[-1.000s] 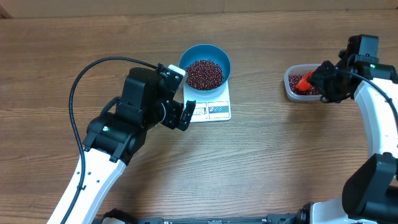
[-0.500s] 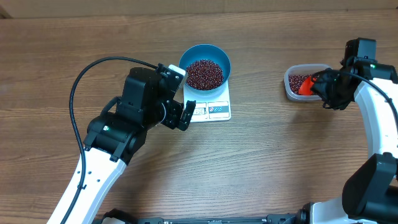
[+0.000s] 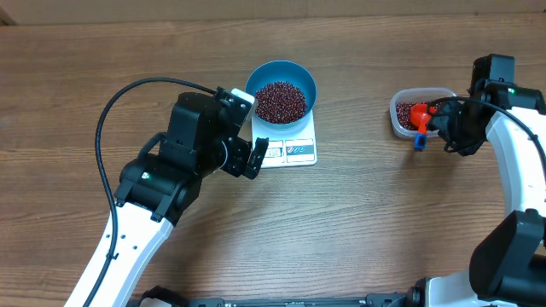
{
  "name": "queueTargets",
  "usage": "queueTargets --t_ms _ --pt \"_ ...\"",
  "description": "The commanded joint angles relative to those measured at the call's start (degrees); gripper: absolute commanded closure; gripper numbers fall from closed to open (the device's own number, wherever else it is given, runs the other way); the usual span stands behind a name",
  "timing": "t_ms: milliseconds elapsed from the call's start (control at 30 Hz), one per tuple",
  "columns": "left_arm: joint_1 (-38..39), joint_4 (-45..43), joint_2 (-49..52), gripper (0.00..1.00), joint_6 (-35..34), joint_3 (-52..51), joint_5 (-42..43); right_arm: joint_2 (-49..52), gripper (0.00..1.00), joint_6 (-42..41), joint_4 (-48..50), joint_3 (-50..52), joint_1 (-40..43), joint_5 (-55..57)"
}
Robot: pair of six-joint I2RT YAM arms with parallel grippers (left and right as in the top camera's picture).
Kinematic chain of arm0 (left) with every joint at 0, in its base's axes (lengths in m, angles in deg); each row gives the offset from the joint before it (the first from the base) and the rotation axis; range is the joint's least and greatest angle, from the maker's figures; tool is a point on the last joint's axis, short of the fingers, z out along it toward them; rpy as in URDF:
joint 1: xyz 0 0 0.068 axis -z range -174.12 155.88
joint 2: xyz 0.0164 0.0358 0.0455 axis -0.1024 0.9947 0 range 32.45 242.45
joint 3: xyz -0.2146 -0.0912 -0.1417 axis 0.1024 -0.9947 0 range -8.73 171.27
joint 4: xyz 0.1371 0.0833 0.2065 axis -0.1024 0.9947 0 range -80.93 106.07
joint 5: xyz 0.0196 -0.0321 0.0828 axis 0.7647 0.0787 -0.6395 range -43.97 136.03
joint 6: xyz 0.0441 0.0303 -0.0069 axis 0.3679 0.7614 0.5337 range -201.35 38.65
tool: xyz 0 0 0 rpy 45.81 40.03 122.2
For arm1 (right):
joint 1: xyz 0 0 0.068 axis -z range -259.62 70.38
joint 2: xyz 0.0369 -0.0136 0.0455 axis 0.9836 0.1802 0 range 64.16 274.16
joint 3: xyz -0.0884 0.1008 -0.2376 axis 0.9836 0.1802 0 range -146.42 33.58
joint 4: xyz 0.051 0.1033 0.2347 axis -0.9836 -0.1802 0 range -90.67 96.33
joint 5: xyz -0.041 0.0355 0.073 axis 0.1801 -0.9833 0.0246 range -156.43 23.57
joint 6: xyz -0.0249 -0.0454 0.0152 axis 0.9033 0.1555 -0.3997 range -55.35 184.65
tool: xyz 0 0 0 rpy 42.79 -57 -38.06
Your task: Scoop item into bowl and weigh 150g on scale
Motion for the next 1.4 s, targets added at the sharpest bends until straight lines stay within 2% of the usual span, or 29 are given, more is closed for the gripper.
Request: queueTargets --t_ms 0,167,333,400,500,800,933,1367 --pt "-0.2 0.0 0.3 0.0 1.1 0.0 0.8 -1.1 0.37 2.6 1.3 0.3 0.1 0.5" --pt "-0.2 0.0 0.3 0.0 1.1 0.0 0.8 -1.1 0.21 14.8 1.9 -0.3 0.1 -2.1" --pt "-0.2 0.0 0.3 0.0 1.1 0.0 0.8 -1.2 0.09 22.8 -0.1 -1.8 0.1 -2.1" --pt "-0.2 0.0 0.3 0.0 1.1 0.0 0.8 -1.4 0.0 26.0 -0.3 -2.3 0.1 -2.1" --pt "-0.2 0.0 0.3 0.01 1.1 0.0 0.8 -1.9 0.0 29.9 -0.3 -3.0 0.1 -2.1" --pt "-0.2 0.0 0.3 0.0 1.1 0.0 0.8 -4.5 0.0 30.3 -1.5 -5.6 0.1 -2.1" --pt "-0.2 0.0 0.3 0.0 1.1 0.0 0.8 -6.1 0.0 33.4 -2.5 -5.7 0.1 -2.7" --pt "-0.2 0.0 0.3 0.0 1.1 0.0 0.8 -8.3 0.0 33.6 -3.1 -5.7 0.1 -2.7"
